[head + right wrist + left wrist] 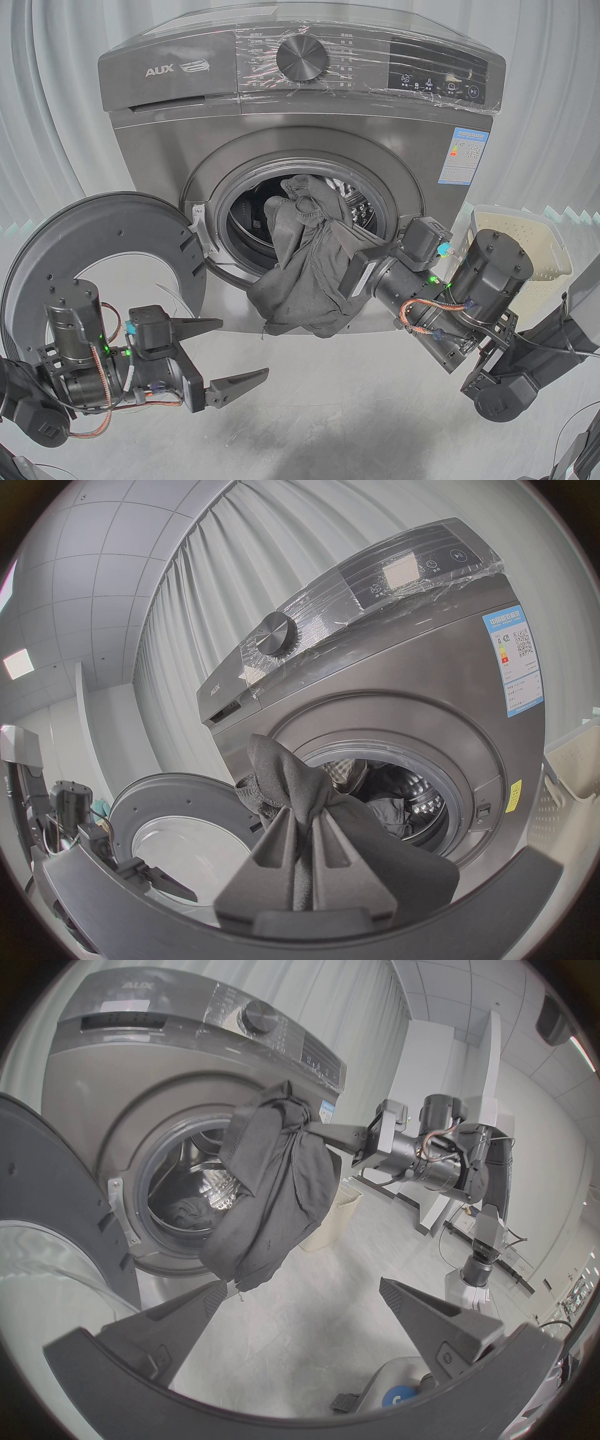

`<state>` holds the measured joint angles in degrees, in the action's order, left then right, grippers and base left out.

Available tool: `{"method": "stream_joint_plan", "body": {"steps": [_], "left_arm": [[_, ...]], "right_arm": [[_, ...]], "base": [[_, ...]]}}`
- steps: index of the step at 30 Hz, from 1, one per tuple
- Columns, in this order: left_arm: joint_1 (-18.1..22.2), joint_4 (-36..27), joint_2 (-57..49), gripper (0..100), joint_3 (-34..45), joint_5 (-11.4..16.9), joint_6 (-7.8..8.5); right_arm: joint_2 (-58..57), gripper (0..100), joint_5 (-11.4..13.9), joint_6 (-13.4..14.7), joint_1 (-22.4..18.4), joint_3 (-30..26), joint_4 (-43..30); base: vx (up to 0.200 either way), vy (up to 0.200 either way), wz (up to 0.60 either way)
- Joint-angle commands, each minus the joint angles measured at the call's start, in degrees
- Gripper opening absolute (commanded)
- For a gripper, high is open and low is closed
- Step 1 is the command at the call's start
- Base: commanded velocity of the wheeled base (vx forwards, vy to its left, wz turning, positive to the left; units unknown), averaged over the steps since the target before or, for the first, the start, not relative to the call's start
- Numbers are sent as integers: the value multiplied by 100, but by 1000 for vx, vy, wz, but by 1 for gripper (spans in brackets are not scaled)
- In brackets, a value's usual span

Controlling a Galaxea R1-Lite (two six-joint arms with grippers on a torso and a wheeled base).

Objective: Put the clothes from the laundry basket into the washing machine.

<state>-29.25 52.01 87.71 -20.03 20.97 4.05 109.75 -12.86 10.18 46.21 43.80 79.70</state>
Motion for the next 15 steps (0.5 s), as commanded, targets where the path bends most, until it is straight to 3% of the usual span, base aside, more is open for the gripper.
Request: {"method": "stream_joint_plan", "body": {"steps": [1, 15], "left_arm": [[-64, 240, 870, 100, -265, -84, 17], [-231, 618, 1785, 100, -774, -242, 17]], "right_arm": [[11, 0, -6, 2, 2, 41, 10], [117, 0, -155, 2, 10, 164, 10]], "base": [[0, 0, 0], [0, 0, 0]]}}
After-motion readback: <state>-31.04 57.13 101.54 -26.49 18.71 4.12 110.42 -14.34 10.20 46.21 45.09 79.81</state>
